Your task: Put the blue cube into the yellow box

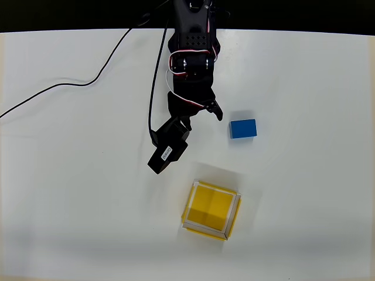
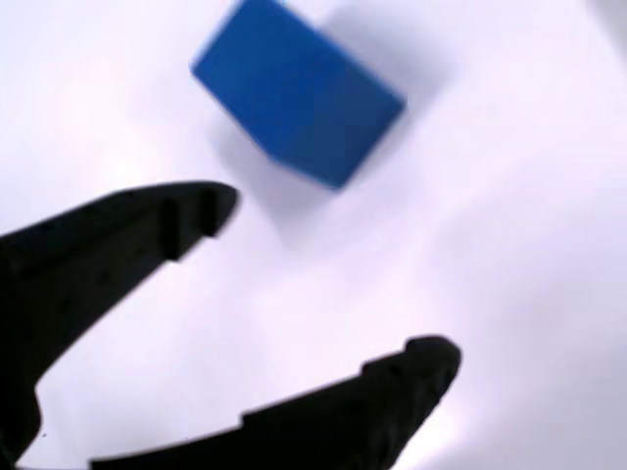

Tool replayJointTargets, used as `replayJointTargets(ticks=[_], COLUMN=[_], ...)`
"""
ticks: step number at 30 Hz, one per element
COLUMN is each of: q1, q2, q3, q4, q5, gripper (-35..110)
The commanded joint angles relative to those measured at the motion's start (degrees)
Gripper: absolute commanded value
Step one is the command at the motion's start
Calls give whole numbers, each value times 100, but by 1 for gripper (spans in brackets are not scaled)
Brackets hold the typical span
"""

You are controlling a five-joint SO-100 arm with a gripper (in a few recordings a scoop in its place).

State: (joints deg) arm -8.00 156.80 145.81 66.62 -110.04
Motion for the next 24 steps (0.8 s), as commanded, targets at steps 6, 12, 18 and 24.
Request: replayJointTargets(ticks=[6, 12, 18, 24], q1=[-457, -844, -1389, -2039], q2=[-1564, -2777, -3674, -4228], q3=[-2118, -3111, -3560, -3727], q4=[-79, -281, -545, -773], q5=[-1125, -1591, -1749, -1257], gripper=[45, 45, 45, 45])
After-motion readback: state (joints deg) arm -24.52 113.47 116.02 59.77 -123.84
